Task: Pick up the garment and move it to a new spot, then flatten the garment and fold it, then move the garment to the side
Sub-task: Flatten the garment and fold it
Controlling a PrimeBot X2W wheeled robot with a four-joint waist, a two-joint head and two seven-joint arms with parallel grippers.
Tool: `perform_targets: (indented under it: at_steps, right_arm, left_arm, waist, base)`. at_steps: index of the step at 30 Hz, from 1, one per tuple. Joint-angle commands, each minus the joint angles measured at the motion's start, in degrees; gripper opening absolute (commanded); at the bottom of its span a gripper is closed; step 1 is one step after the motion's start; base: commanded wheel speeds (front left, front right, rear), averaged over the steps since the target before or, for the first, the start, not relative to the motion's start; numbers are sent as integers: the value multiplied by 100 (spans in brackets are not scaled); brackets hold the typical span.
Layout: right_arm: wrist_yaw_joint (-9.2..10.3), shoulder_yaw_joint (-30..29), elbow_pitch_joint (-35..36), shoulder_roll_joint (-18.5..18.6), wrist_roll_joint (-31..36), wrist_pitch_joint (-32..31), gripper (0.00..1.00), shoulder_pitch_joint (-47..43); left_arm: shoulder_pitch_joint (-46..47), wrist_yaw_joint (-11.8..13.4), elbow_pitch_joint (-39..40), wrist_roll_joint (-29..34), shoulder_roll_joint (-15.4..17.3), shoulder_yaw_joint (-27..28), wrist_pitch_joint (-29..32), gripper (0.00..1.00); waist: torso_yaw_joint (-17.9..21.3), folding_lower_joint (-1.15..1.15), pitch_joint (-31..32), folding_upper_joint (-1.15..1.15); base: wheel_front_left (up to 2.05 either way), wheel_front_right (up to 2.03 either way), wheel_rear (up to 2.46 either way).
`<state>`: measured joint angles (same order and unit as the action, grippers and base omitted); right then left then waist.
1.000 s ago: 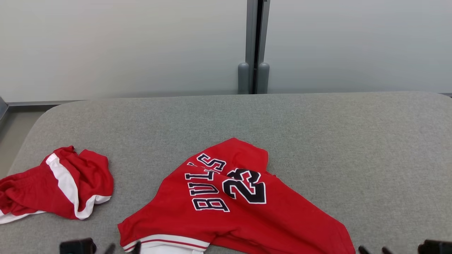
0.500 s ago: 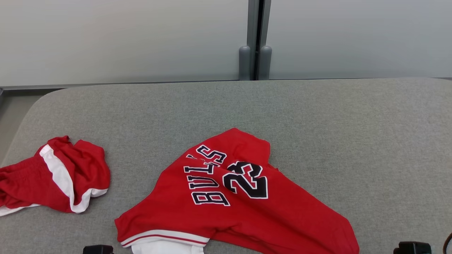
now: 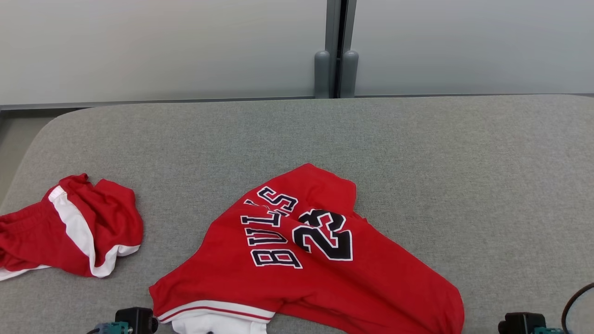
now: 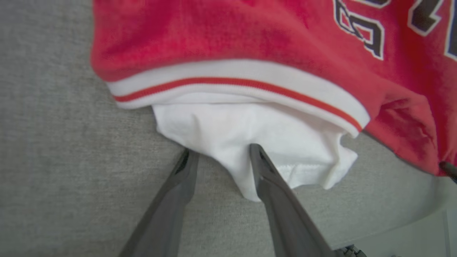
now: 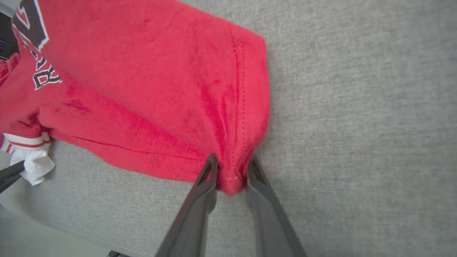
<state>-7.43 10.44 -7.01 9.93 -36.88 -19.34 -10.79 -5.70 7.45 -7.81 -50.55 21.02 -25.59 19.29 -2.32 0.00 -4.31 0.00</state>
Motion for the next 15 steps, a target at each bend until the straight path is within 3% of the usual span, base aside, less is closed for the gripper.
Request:
perform_targets:
  at_steps: [1, 7, 15]
  right_arm:
    - [-11, 71, -57, 43, -60, 57, 0, 54]
    - [-11, 151, 22, 154, -127, 174, 0, 92]
    - [-11, 50, 802, 314, -454, 250, 0, -15]
  left_arm:
    - [89, -114, -102, -65, -83, -14, -77, 0]
    - [49, -234, -76, -33, 22, -10, -167, 0]
    - [-45, 57, 807, 206, 318, 175, -317, 0]
  waist:
    - [-3, 0, 5, 0]
    - [-23, 0, 53, 0]
    - [-94, 0, 175, 0]
  base:
    - [0, 0, 0]
    - [0, 0, 0]
    - [0, 0, 0]
